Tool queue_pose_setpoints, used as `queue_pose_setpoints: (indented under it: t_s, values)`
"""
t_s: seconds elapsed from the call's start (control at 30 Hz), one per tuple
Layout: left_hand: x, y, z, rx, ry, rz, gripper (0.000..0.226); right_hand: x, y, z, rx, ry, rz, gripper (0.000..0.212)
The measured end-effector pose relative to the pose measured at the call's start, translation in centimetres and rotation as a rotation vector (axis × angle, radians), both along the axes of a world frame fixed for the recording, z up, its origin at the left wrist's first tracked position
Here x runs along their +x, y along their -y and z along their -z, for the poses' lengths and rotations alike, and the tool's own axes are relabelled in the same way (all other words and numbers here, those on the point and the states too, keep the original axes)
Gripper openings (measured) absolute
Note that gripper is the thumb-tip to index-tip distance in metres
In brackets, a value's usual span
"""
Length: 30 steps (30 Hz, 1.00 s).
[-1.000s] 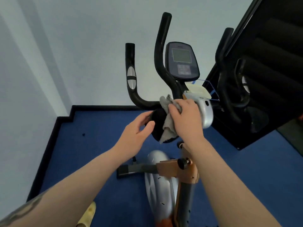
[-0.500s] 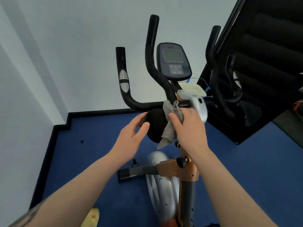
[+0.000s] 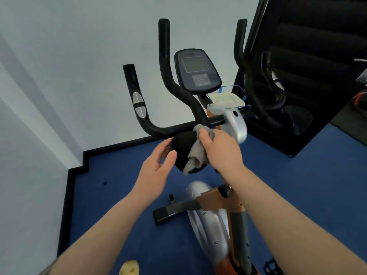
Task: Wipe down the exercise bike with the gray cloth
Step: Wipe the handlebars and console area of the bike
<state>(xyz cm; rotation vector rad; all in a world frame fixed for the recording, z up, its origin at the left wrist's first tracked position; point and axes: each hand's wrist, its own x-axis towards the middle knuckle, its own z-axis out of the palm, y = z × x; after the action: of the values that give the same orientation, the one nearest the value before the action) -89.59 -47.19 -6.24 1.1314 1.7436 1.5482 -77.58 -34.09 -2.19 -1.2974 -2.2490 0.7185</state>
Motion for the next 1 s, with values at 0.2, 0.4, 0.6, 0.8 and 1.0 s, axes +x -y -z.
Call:
queue_pose_setpoints:
  t_s: [0.2,0.4,0.6,0.8,1.0]
  values:
    - [0.6,0.1,0.0,0.049,0.032,-0.013,0.035,2.1,2.0,1.7,0.094,-0.051,0.013,0.04]
    - [0.6,0.2,-0.2,0.101,0.197,0.026,0.034,-1.4,0.8,-0.6,0.226,0.027,0.006,0.029]
    - [0.3,0.7,-0.5,0.041,0.289,0.044,0.036,0.0,1.6,-0.1,0.637,-0.051,-0.116,0.017]
    - [0.1,1.0,-1.0,0.057,0.427,-0.043,0.038,-2.5,4.8,0.0,0.384,-0.066,-0.209,0.024]
    - [0.0,0.9,-1.6,0.054,0.367,-0.012,0.041,-1.4,5.2,0.0,0.118,-0.273,-0.214,0.022]
